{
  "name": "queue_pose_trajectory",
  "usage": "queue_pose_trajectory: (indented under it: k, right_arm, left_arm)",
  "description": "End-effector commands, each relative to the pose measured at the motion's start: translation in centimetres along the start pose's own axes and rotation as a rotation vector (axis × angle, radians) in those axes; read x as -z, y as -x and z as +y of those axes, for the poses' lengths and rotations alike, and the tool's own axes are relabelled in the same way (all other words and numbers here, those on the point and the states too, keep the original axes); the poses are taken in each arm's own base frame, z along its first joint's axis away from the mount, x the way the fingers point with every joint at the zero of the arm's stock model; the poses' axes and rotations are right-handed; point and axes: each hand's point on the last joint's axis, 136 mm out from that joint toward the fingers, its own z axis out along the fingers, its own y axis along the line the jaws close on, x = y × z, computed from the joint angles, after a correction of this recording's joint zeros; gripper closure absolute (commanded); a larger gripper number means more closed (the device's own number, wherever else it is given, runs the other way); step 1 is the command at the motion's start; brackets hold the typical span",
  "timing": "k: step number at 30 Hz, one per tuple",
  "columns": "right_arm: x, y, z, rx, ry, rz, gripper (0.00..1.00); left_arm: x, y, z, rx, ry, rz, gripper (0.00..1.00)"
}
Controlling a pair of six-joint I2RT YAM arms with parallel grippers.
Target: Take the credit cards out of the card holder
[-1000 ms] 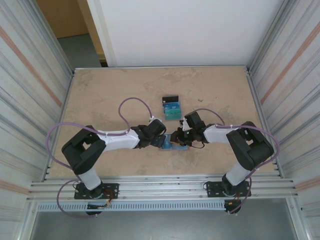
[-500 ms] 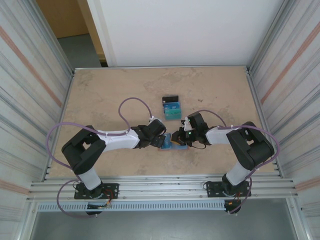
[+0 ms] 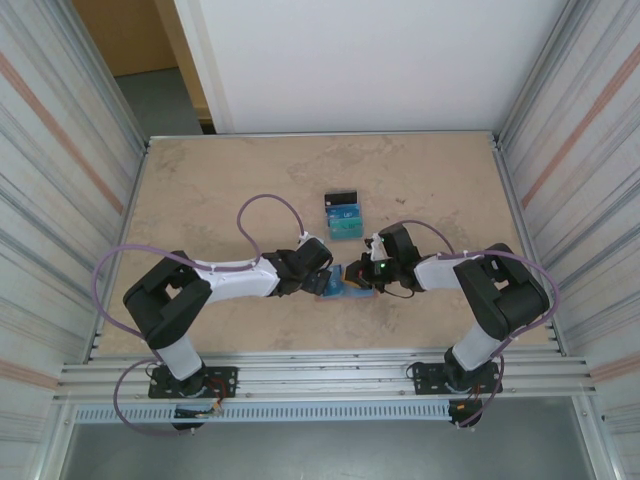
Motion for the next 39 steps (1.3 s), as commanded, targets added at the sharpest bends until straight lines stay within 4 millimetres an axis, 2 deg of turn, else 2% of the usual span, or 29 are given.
queue_pose_trajectory:
  k: [1,15,29,34,39]
  right_arm:
    - [0.9,0.2,0.7,0.010,0.033,-0.019,0.97]
    - [1.8,0.3,-0.6,-0.004,-0.001,-0.034,0.96]
    - [2.6,0.4,-1.7,-0.010,-0.034,-0.032,0.97]
    - [2.5,0.4,-1.6,-0.014,-0.026,-0.030,0.97]
    - [2.5,0.4,-1.6,-0.015,-0.025,-0.029,0.97]
  left_arm:
    - [0.2,0.4,-0.2,-0.020,0.003,0.000,0.01]
    - [0.0,0.4,-0.3,-0.019,0.005,0.004,0.01]
    - [0.0,0.8,0.4,-0.008,0.012,-0.003,0.01]
    - [1.3,2.7,-0.3,0.014,-0.038,-0.055,0.01]
    - [2.3,4.8,-1.8,0.021,-0.105,-0.111,0.01]
